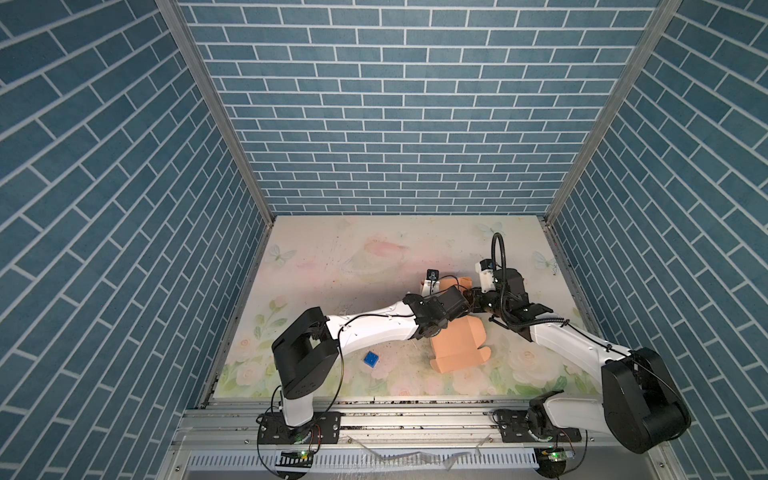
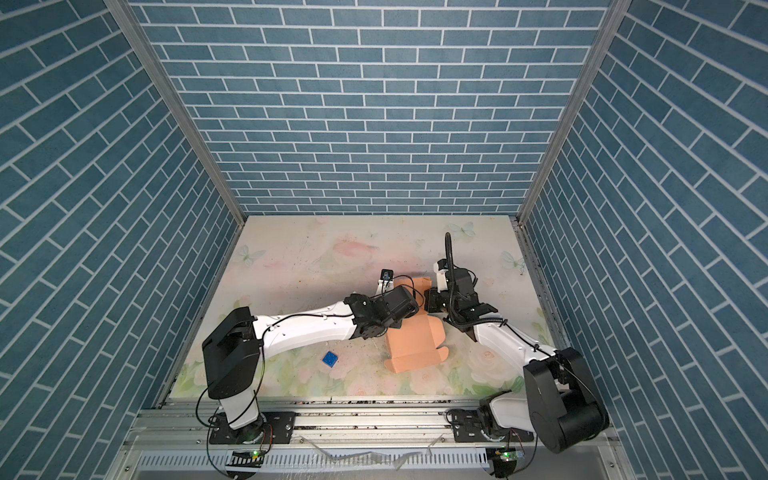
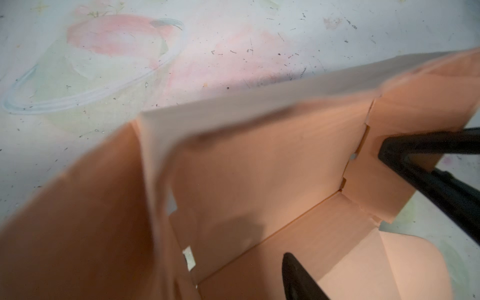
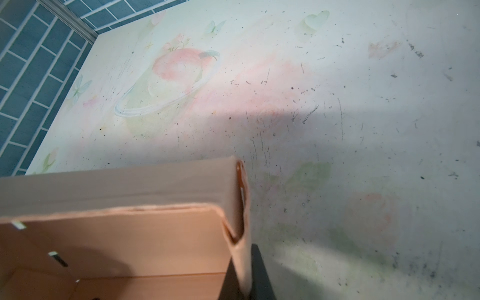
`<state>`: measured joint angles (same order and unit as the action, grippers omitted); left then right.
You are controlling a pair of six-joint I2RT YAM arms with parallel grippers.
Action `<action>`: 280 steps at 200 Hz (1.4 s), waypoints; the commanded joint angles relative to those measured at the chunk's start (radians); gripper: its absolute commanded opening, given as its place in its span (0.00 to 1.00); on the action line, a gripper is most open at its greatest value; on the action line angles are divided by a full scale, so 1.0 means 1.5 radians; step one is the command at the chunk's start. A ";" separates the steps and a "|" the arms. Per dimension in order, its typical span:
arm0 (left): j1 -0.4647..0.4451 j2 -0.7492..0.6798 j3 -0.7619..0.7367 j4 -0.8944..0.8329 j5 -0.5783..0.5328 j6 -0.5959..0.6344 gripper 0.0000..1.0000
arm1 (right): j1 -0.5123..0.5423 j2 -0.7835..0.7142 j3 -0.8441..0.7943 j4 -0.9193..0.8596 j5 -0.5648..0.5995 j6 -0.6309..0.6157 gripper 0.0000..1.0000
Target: Fold the paper box
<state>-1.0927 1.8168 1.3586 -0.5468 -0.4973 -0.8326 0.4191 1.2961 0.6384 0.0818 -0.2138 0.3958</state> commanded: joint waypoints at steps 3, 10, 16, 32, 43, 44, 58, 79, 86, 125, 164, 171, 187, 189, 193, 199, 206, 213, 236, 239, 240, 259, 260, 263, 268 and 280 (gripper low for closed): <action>-0.005 -0.022 -0.010 -0.023 -0.034 -0.013 0.62 | 0.003 -0.020 0.013 -0.003 -0.001 -0.004 0.00; -0.006 -0.036 -0.024 -0.003 -0.026 -0.002 0.63 | 0.003 -0.020 0.012 -0.003 -0.001 -0.003 0.00; -0.005 -0.050 -0.038 0.019 -0.017 0.008 0.64 | 0.003 -0.020 0.012 -0.004 -0.001 -0.003 0.00; -0.004 -0.088 -0.082 0.104 0.030 0.055 0.67 | 0.003 -0.019 0.012 -0.004 -0.001 -0.003 0.00; -0.004 -0.114 -0.105 0.152 0.067 0.088 0.68 | 0.003 -0.018 0.012 -0.004 -0.001 -0.003 0.00; -0.004 -0.116 -0.107 0.156 0.071 0.091 0.68 | 0.003 -0.018 0.012 -0.004 -0.001 -0.003 0.00; -0.002 -0.139 -0.121 0.194 0.123 0.130 0.70 | 0.003 -0.017 0.013 -0.004 -0.001 -0.003 0.00; 0.004 -0.168 -0.131 0.218 0.192 0.174 0.73 | 0.004 -0.017 0.012 -0.003 -0.001 -0.003 0.00; 0.007 -0.178 -0.135 0.218 0.205 0.180 0.73 | 0.004 -0.017 0.012 -0.003 -0.001 -0.003 0.00; 0.044 -0.252 -0.189 0.238 0.247 0.194 0.74 | 0.004 -0.015 0.012 -0.003 -0.001 -0.003 0.00; 0.100 -0.364 -0.257 0.234 0.264 0.195 0.73 | 0.004 -0.014 0.014 -0.003 -0.002 -0.004 0.00; 0.113 -0.386 -0.268 0.230 0.269 0.197 0.73 | 0.003 -0.014 0.013 -0.003 -0.002 -0.004 0.00; 0.154 -0.436 -0.301 0.229 0.292 0.191 0.71 | 0.005 -0.014 0.013 -0.002 -0.002 -0.004 0.00; 0.160 -0.443 -0.306 0.229 0.295 0.190 0.71 | 0.005 -0.013 0.013 -0.002 -0.003 -0.004 0.00; 0.170 -0.455 -0.316 0.231 0.301 0.187 0.71 | 0.005 -0.013 0.014 -0.002 -0.003 -0.004 0.00; 0.188 -0.472 -0.332 0.236 0.314 0.184 0.70 | 0.005 -0.014 0.013 -0.002 -0.003 -0.004 0.00; 0.210 -0.488 -0.350 0.243 0.330 0.179 0.70 | 0.005 -0.014 0.013 -0.002 -0.003 -0.004 0.00; 0.231 -0.500 -0.367 0.251 0.346 0.172 0.69 | 0.005 -0.014 0.013 -0.002 -0.003 -0.005 0.00; 0.281 -0.502 -0.411 0.296 0.407 0.164 0.67 | 0.005 -0.013 0.013 0.000 -0.003 -0.004 0.00; 0.284 -0.499 -0.414 0.303 0.416 0.164 0.67 | 0.004 -0.013 0.013 0.000 -0.003 -0.004 0.00; 0.286 -0.497 -0.414 0.306 0.419 0.164 0.67 | 0.005 -0.013 0.012 0.000 -0.003 -0.004 0.00; 0.295 -0.467 -0.428 0.350 0.461 0.177 0.65 | 0.005 -0.012 0.012 0.001 -0.003 -0.004 0.00; 0.295 -0.465 -0.428 0.350 0.464 0.179 0.65 | 0.006 -0.012 0.012 0.001 -0.003 -0.004 0.00; 0.296 -0.459 -0.429 0.359 0.472 0.180 0.64 | 0.006 -0.011 0.012 0.002 -0.003 -0.004 0.00; 0.297 -0.450 -0.431 0.374 0.486 0.183 0.63 | 0.006 -0.011 0.013 0.002 -0.003 -0.004 0.00; 0.301 -0.427 -0.435 0.408 0.516 0.188 0.61 | 0.005 -0.009 0.012 0.001 -0.003 -0.004 0.00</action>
<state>-0.6537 1.1301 0.7208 -0.0711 0.1452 -0.5724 0.4210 1.2900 0.6384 0.0818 -0.2142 0.3958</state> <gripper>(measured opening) 0.623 0.065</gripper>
